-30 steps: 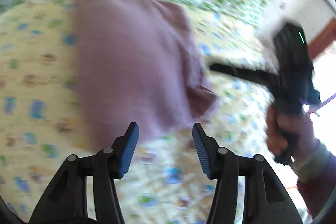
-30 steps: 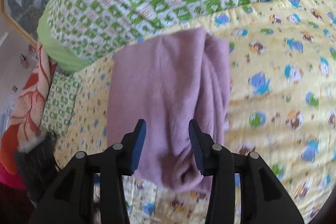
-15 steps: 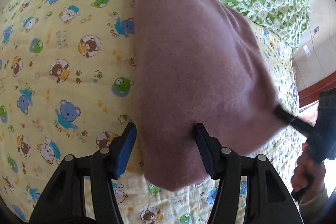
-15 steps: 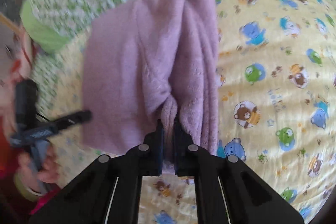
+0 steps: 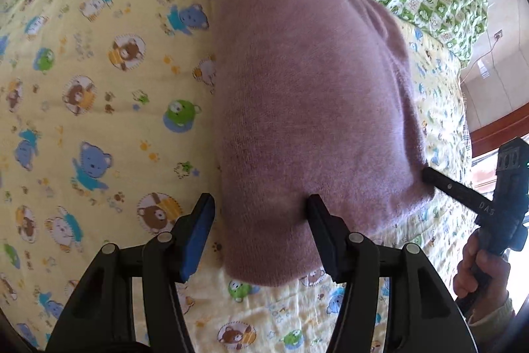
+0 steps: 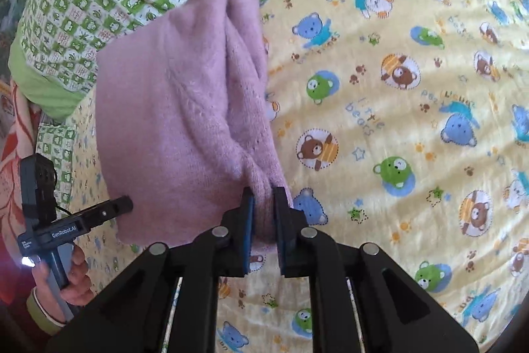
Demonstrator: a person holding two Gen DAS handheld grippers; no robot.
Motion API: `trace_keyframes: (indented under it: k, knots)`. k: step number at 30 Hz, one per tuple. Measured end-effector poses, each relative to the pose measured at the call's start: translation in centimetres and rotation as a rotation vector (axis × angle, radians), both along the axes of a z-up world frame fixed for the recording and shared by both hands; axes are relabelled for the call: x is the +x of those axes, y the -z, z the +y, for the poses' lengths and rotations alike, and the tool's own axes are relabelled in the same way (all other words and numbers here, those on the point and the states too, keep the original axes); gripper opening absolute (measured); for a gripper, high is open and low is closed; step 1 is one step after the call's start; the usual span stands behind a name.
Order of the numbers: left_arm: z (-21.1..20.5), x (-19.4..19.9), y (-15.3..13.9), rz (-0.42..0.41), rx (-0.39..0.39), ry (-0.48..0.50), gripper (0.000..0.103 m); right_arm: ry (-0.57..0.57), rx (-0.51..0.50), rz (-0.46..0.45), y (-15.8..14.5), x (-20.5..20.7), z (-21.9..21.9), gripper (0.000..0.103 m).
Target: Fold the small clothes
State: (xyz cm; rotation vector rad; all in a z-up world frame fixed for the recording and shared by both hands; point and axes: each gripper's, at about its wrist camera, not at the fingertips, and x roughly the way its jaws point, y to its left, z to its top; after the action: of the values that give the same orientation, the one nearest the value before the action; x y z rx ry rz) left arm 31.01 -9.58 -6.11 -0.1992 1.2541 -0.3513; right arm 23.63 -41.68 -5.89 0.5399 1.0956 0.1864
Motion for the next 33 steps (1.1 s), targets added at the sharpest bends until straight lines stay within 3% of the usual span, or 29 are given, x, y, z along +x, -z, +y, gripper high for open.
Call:
trace_keyframes:
  k: [4, 10, 15, 19, 22, 23, 26, 28, 29, 30, 31, 33]
  knots:
    - [2.0, 0.4, -2.7, -0.039, -0.021, -0.047, 0.058, 0.016, -0.047, -0.097, -3.4, 0.2, 0.7, 0.029]
    - [3.3, 4.7, -5.3, -0.061, -0.082, -0.113, 0.062, -0.077, 0.056, -0.193, -5.3, 4.4, 3.4, 0.030]
    - [4.7, 11.2, -6.3, -0.024, -0.162, -0.181, 0.072, -0.087, 0.071, -0.208, -5.2, 8.2, 4.4, 0.030]
    - [5.7, 16.9, -5.4, 0.061, -0.248, -0.231, 0.073, -0.031, 0.023, -0.214, -5.4, 9.5, 3.4, 0.048]
    - [5.4, 20.7, -3.9, 0.112, -0.307, -0.273, 0.072, -0.010, 0.063, -0.193, -4.3, 10.6, 2.0, 0.049]
    - [5.3, 21.8, -3.5, 0.114, -0.308, -0.292, 0.067, -0.012, 0.064, -0.188, -4.0, 10.8, 1.9, 0.049]
    - [4.5, 23.7, -2.2, 0.127, -0.301, -0.289, 0.015, -0.037, 0.053, -0.177, -3.0, 11.3, 2.0, 0.049]
    - [3.5, 24.5, -2.5, 0.080, -0.274, -0.264, 0.010, -0.043, 0.061, -0.178, -2.3, 11.4, 2.1, 0.049]
    - [3.0, 24.6, -3.3, 0.040, -0.252, -0.232, 0.008, -0.045, 0.062, -0.183, -2.2, 11.3, 2.1, 0.042]
    - [2.4, 24.5, -4.5, -0.012, -0.244, -0.195, 0.007, -0.045, 0.048, -0.188, -2.1, 11.3, 2.0, 0.030]
    - [1.9, 24.4, -5.7, -0.059, -0.243, -0.161, 0.007, -0.044, 0.042, -0.187, -2.0, 11.4, 1.8, 0.000]
    - [1.2, 24.0, -7.6, -0.144, -0.213, -0.102, 0.007, -0.008, 0.066, -0.219, -2.1, 11.1, 0.8, 0.000]
